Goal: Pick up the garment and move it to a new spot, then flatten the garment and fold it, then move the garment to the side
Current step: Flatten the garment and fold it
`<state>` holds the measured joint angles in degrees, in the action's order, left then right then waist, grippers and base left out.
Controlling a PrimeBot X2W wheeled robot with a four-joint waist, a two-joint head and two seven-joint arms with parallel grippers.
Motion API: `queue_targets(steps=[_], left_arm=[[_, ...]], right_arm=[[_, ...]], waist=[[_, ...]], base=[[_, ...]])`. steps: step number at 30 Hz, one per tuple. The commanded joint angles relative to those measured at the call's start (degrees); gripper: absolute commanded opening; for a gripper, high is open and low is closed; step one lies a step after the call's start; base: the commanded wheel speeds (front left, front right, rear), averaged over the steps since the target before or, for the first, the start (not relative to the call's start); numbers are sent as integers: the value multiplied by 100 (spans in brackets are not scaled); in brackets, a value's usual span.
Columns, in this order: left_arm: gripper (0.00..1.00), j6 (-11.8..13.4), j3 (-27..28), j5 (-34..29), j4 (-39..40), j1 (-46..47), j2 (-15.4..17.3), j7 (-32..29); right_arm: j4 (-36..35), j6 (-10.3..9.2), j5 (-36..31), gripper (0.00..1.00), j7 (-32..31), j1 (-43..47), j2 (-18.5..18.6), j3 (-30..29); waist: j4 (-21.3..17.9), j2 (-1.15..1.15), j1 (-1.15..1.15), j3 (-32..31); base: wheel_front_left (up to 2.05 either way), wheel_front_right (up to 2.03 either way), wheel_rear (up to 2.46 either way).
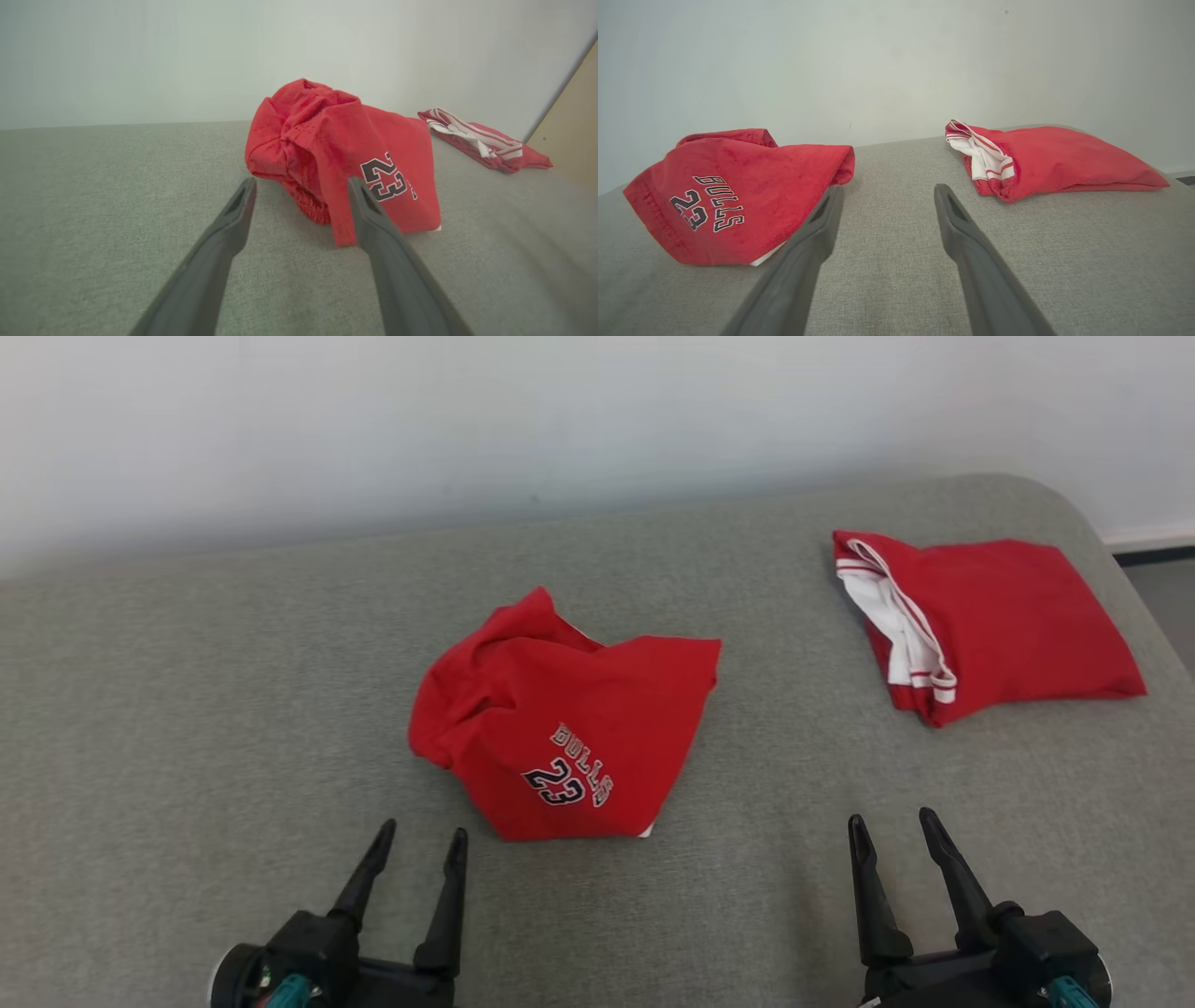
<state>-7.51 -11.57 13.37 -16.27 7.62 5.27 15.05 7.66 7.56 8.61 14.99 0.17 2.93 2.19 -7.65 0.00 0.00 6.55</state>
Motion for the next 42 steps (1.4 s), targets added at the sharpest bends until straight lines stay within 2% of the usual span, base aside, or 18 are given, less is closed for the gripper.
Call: queue_targets(steps=[1, 9, 16, 17, 18, 24, 27, 36, 42], left_arm=[[100, 7, -32, 42, -58, 83, 46, 19], [100, 7, -461, 325, -662, 479, 179, 19], [100, 6, -518, 542, -1085, 768, 125, 19], [36, 6, -548, 586, -1053, 809, 111, 19], [2, 6, -561, 635, -1034, 810, 99, 19], [0, 6, -670, 845, -829, 703, 106, 19], [0, 7, -729, 959, -584, 576, 226, 18], [0, 7, -523, 1118, 256, -84, 895, 19], [0, 54, -362, 1211, 676, -609, 1294, -117]], right_arm=[[-22, -17, 46, 100, 23, -16, -11, 9], [-56, -17, 100, 100, 23, -46, -10, -8], [-79, -17, 63, 100, 23, -1, -10, -55], [-87, -17, 55, 100, 23, 21, -9, -83], [-92, -17, 44, 100, 23, 43, -10, -90], [-44, -17, 44, 100, 24, 155, -8, -134], [-2, -17, 26, 100, 22, 229, -9, -161], [105, -17, 98, 100, 23, 354, -8, -132], [132, -17, 147, 100, 23, 387, -8, -119]], waist=[[-249, 0, 0, 181], [-692, 0, 0, 339], [-793, 0, 0, 314], [-771, 0, 0, 298], [-746, 0, 0, 277], [-400, 0, 0, 94], [-109, 0, 0, -33], [743, 0, 0, -385], [999, 0, 0, -439]], base=[[0, 0, 0], [0, 0, 0], [0, 0, 0], [0, 0, 0], [0, 0, 0], [0, 0, 0], [0, 0, 0], [0, 0, 0], [0, 0, 0]])
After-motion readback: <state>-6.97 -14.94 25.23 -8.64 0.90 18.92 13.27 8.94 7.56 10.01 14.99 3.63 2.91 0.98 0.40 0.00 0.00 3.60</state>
